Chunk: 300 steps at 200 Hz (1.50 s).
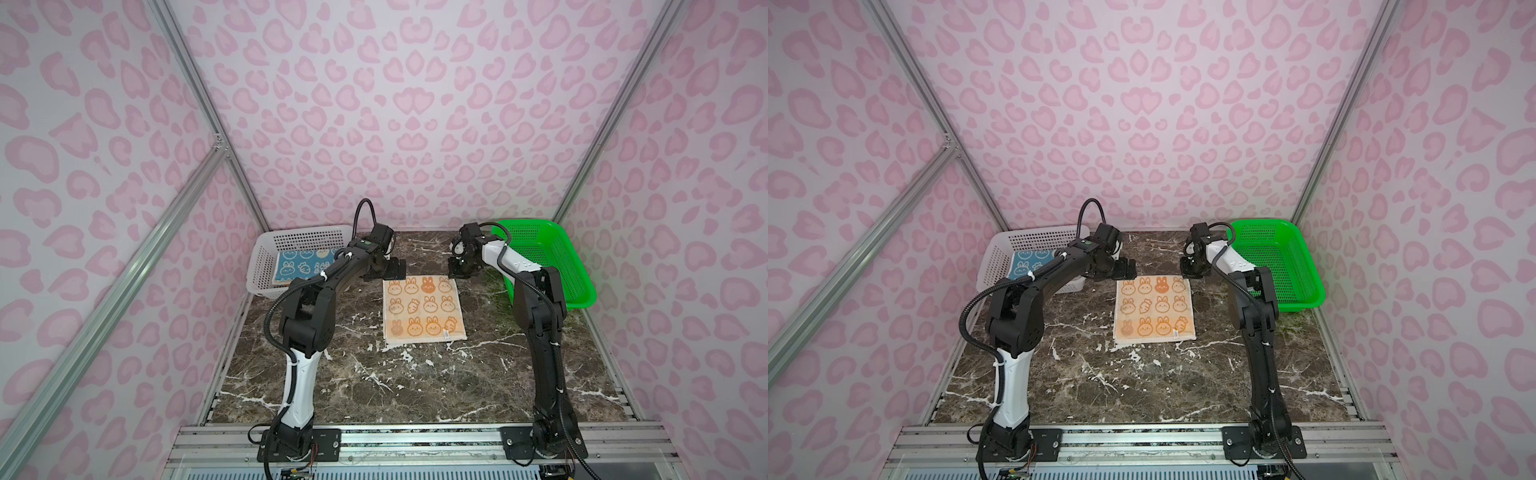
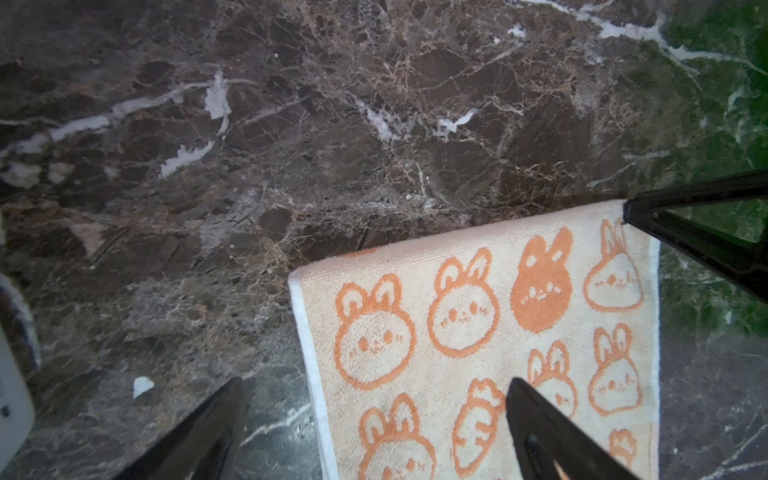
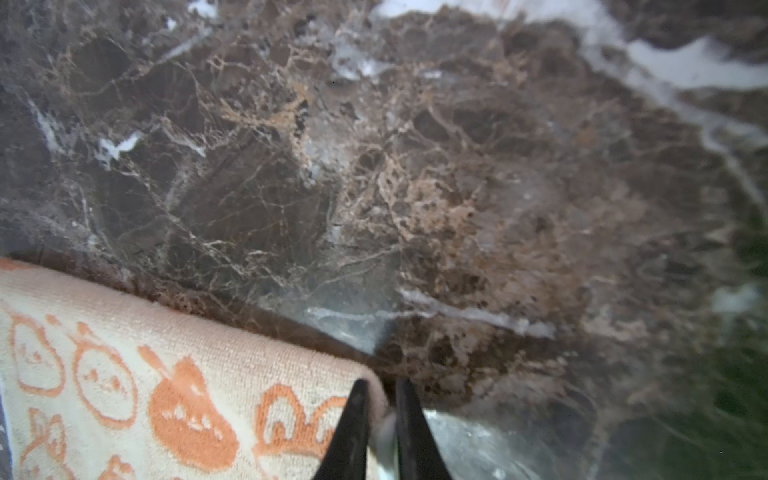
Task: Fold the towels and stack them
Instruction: 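Grasp the far edge of the orange towel with both grippers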
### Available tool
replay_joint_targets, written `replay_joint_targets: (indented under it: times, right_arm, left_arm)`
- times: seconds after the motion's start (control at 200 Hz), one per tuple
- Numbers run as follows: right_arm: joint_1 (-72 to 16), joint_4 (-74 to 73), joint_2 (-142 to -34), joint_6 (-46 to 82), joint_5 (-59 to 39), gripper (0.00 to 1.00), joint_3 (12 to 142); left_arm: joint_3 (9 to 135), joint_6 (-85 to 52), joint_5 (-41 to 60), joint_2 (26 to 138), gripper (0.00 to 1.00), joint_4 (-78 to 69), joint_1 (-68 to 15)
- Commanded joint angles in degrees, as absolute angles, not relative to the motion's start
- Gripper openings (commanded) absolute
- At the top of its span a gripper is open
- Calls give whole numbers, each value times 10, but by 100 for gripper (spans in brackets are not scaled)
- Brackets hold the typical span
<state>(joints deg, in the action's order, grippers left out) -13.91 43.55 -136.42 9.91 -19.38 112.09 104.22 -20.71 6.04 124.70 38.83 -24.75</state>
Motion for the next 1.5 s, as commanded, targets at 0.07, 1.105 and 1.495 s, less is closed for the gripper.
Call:
replay_joint_targets:
  times: [0.07, 1.105, 1.495]
  right_arm:
    - [-139, 473, -1378, 96, -184, 0, 1117]
    - [-127, 480, -1376, 88, -201, 0, 1118]
    - [-126, 483, -1374, 85, -202, 0, 1120]
  left_arm:
    - [1086, -171, 54, 1287, 100, 414, -245]
    - [1172, -141, 59, 1400, 37, 453, -227]
    - [1172, -141, 58, 1408, 20, 450, -225]
